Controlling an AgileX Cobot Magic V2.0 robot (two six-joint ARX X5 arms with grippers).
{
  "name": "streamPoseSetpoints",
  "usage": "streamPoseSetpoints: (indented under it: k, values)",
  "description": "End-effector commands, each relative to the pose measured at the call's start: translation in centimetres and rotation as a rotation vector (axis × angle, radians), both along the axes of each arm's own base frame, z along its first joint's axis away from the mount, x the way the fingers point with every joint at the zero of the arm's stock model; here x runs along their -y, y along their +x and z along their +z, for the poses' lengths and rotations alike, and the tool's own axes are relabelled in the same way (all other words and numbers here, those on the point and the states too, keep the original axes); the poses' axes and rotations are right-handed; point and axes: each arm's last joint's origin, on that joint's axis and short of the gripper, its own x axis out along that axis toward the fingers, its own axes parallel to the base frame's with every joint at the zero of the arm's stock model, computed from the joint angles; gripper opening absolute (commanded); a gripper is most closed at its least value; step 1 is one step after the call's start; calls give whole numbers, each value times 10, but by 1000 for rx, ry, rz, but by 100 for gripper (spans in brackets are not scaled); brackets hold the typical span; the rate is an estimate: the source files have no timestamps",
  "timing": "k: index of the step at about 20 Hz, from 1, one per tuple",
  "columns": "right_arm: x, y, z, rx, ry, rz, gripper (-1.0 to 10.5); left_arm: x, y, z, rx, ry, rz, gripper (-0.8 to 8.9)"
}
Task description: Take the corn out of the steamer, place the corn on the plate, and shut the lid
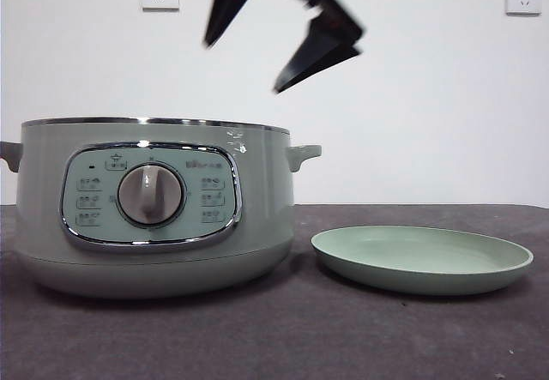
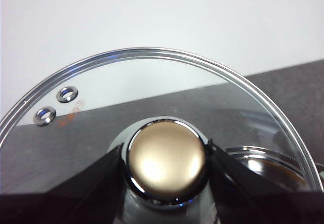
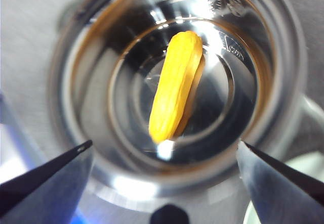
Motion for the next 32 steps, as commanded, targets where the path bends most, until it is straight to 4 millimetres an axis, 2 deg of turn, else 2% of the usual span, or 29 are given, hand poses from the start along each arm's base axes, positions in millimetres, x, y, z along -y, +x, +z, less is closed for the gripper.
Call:
streamPoseSetpoints:
  k: [1,5,7,11,13,15,18,21,23,26,29,32]
  values:
    - [-30,14,-10,7,-77,28,469,-11,-20,9,84,-26,37,-9]
    - [-71,26,-31,41,-178,40,468,-19,-36,8,90,-25,61,-9]
    - [-86,28,-46,62,-226,43,454,-20,-37,6,78,-20,61,-9]
    - [-104,28,-73,67,-268,78,435,-20,-38,4,54,-16,59,-9]
    - [-107,31,-83,58,-279,79,424,-20,-38,3,41,-28,61,-9]
    - [-110,33,-91,48,-286,77,328,-20,-38,2,30,-22,60,-9]
    - [-111,36,-103,23,-301,68,263,-20,-38,0,12,-19,60,-9]
    - [-114,36,-105,31,-297,68,11,-20,-39,-3,-13,-8,61,-9]
    - [-112,34,-87,38,-252,29,-12,-20,-39,-3,-19,-5,61,-9]
    - [-92,19,-31,91,-189,11,-12,-20,-38,-2,-12,-9,58,-9]
    - [-46,2,21,80,-208,-32,-12,-13,-29,1,5,-34,-19,-9]
    - [5,-3,39,37,-397,-159,-12,1,-7,0,-30,-43,-126,-9]
